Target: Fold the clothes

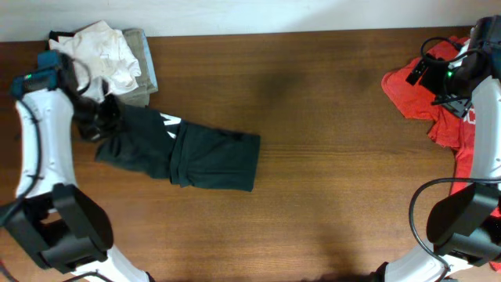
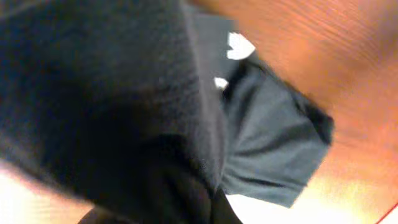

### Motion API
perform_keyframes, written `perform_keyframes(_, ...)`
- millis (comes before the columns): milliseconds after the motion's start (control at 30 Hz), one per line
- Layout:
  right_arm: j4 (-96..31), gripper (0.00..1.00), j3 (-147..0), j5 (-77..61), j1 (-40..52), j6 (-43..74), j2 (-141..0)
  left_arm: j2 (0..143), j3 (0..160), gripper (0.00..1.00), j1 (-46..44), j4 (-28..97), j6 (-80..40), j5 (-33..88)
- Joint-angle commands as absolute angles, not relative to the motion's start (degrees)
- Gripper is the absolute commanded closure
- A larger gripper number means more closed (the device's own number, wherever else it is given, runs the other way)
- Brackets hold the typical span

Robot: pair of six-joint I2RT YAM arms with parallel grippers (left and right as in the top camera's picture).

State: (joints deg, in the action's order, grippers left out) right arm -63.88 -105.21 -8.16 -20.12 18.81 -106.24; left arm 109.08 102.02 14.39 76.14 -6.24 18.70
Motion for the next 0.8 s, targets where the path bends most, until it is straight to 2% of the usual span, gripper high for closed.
perform_keyframes(0,-63.88,0.01,-105.75,-7.66,-20.27,18.26,-106.13,108.42,103.77,0.99,6.52,77.84,-4.25,19.22)
perform_keyframes(300,-63.88,0.01,-105.75,-7.66,-20.29,18.26,-106.13,109.65,97.89,0.99,-11.97,73.69,-4.29,17.56)
perform_keyframes(667,-63.88,0.01,-105.75,-7.66,-20.29,18.26,-106.13,110.04,84.14,0.98,-17.56,64.84,-6.87,21.34)
perform_keyframes(700,-63.88,0.01,-105.75,-7.66,-20.27,18.26,-106.13,110.04,84.09,0.87,-17.93,63.61,-6.92,22.31)
perform_keyframes(733,-63.88,0.01,-105.75,-7.66,-20.27,18.26,-106.13,110.04,84.09,0.81,-18.37,62.30,-7.22,22.98)
perform_keyframes(767,-63.88,0.01,-105.75,-7.66,-20.27,18.26,-106.13,110.06,84.09,0.81,-18.87,60.80,-8.38,22.94)
